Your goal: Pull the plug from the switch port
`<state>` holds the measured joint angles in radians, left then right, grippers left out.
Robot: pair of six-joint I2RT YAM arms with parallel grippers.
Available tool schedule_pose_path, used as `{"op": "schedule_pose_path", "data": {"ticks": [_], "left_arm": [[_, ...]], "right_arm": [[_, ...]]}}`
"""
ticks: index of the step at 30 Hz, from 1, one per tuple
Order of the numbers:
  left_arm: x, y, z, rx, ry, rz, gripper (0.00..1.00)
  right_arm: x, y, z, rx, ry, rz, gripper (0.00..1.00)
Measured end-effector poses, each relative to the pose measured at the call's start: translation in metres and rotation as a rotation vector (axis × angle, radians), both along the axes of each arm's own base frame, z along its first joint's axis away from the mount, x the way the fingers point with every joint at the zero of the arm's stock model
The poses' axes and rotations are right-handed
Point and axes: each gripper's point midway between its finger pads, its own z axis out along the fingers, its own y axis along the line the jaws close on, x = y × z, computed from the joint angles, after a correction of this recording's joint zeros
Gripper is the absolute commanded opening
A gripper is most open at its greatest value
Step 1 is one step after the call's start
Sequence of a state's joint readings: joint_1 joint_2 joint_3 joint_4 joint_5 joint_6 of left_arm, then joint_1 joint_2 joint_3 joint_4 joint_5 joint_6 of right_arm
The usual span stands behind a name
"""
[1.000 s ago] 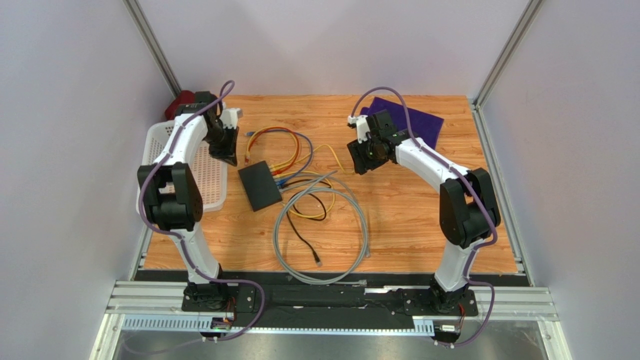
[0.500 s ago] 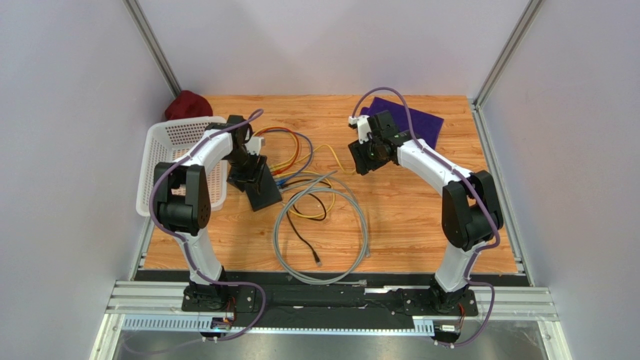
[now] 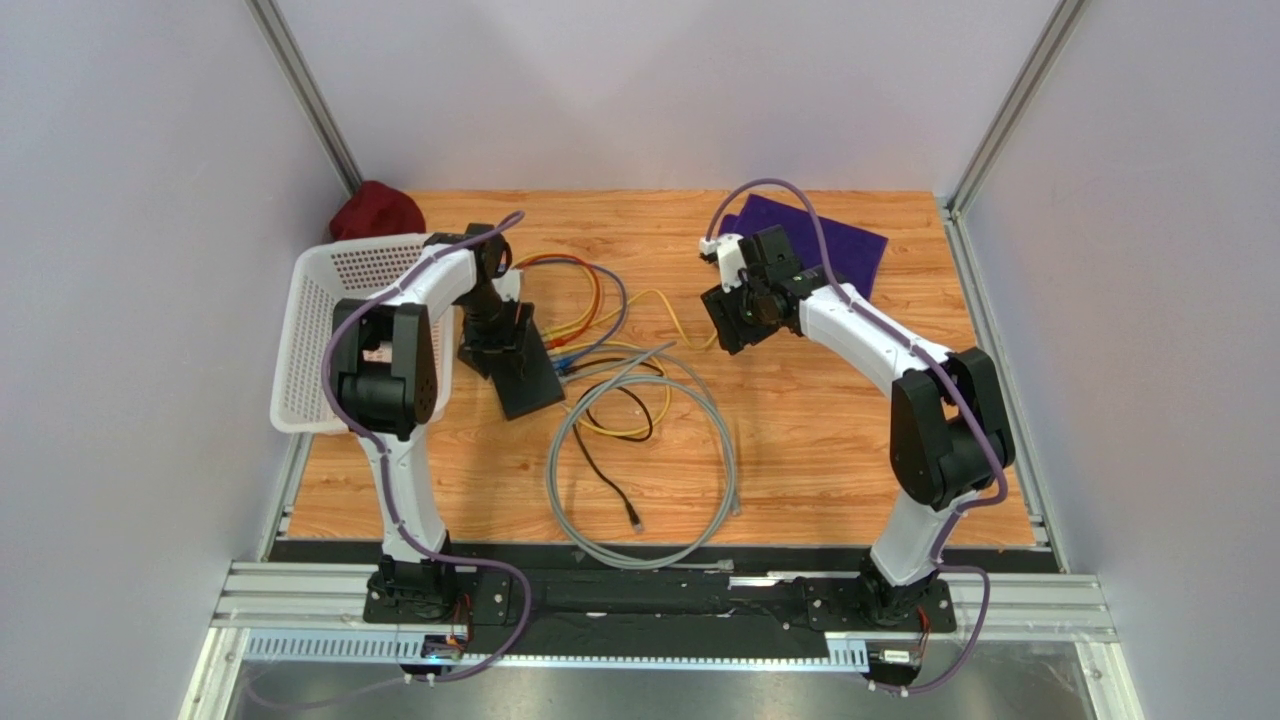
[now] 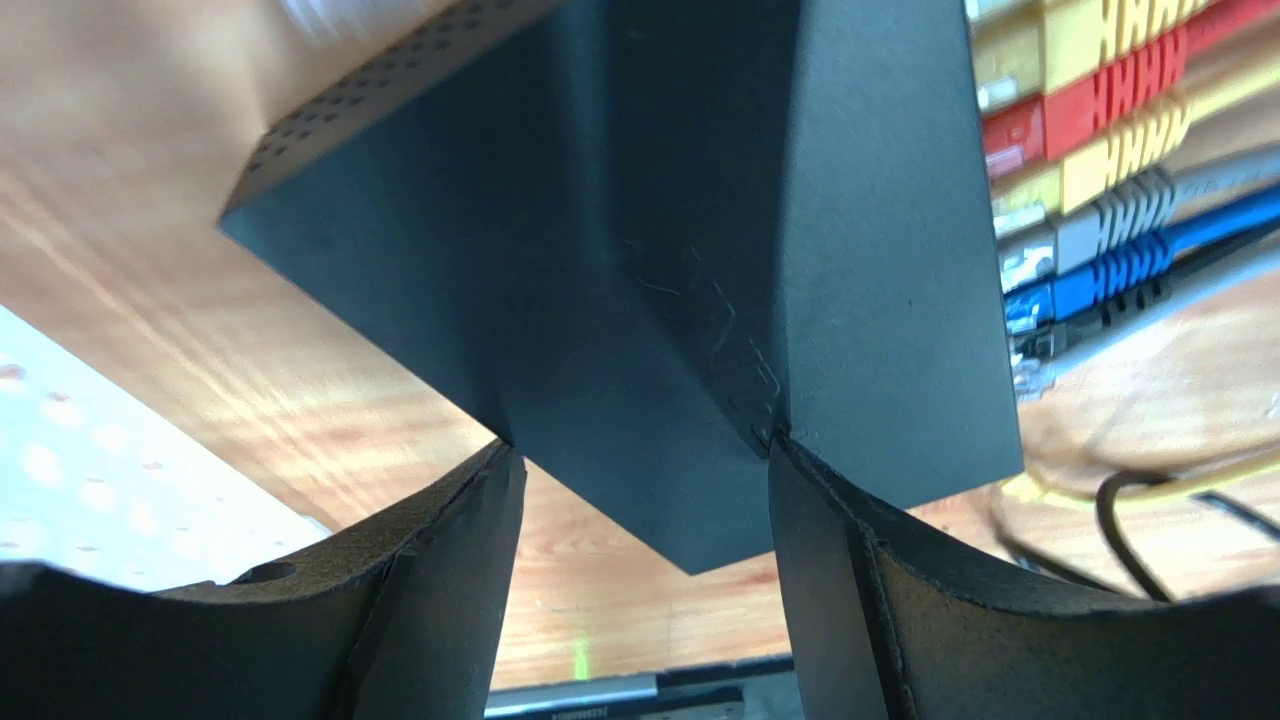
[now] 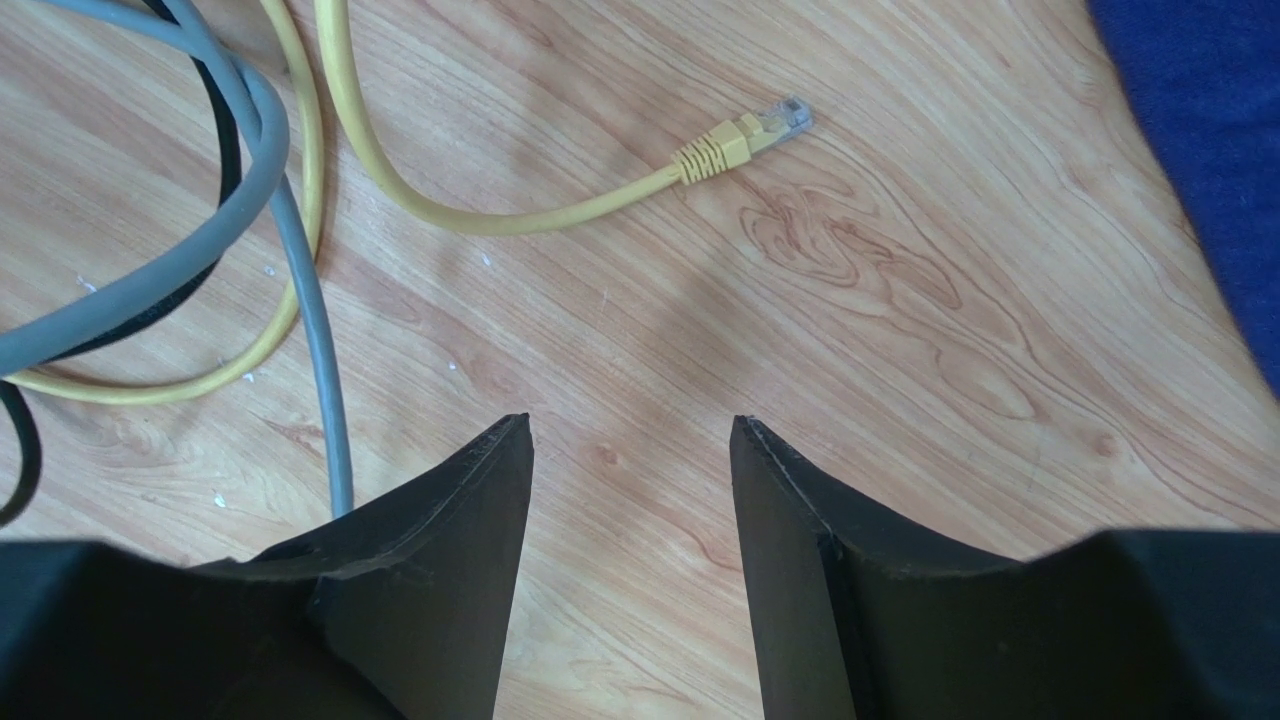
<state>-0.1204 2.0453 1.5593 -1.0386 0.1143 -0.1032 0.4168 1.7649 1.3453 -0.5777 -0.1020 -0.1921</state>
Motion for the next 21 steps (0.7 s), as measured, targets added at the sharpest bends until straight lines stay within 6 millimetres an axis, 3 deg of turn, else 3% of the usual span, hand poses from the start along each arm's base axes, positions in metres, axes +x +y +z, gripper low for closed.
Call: {"op": "schedule_pose_path", "data": {"ticks": [6,10,16,21], "left_arm": [[0.021,-0.012,0.001,-0.005,-0.033,-0.031,0.66],[0.025,-0.033,0.001,-0.020,-0.057,-0.080,0.66],[0.034,-0.077,0.001,-0.075,-0.077,-0.185,0.64],[0.046,-0.100,0.001,-0.133,-0.092,-0.211,0.66]], "right_arm": [[-0.011,-0.010,0.004,-0.023,-0.025,0.008,0.56],[-0.016,-0.014,0.005,-0.035,-0.031,0.014,0.56],[-0.012,-0.024,0.005,-0.040,-0.030,-0.008,0.55],[0.003,-0.040,0.018,-0.040,-0.051,-0.045,0.55]]}}
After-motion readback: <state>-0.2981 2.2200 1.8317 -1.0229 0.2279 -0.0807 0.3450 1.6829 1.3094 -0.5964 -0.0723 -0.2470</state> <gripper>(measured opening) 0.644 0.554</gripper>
